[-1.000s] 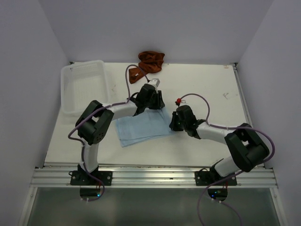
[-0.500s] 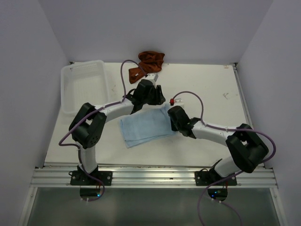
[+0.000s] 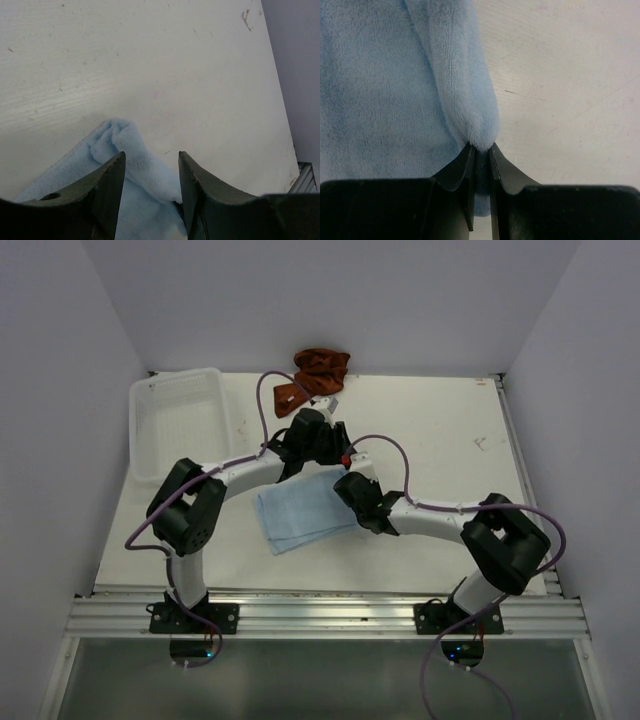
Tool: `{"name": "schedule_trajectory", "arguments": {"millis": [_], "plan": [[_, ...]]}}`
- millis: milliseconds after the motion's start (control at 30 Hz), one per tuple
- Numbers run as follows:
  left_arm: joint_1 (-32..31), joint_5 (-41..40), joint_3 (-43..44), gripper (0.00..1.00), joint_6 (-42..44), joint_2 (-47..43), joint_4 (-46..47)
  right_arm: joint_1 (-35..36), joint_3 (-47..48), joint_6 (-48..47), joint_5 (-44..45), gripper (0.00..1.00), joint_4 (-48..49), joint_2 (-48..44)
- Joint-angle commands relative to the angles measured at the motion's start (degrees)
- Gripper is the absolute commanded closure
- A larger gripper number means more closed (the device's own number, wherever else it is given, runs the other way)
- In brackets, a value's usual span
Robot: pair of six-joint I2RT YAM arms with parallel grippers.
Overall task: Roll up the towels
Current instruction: Roll the towel
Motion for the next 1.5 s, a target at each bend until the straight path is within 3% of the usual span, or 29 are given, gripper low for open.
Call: {"name": "schedule_trajectory", "arguments": {"millis": [0, 1067, 1467], "plan": [[0.43, 2.76, 0.46, 0.5, -1.67, -0.6, 2.13, 0.77, 2.5, 0.58, 6.59, 1.0, -1.05, 1.06], [-0.97, 4.0, -0.33, 0.54, -2.02, 5.11, 2.39, 5.25, 4.96, 0.41, 15.47, 1.0, 1.24, 8.97], [-1.24, 3.21, -1.73, 0.66, -1.49, 5.99, 0.98, 7.1, 6.02, 0.76, 18.38, 1.0, 0.0, 11.0]]}}
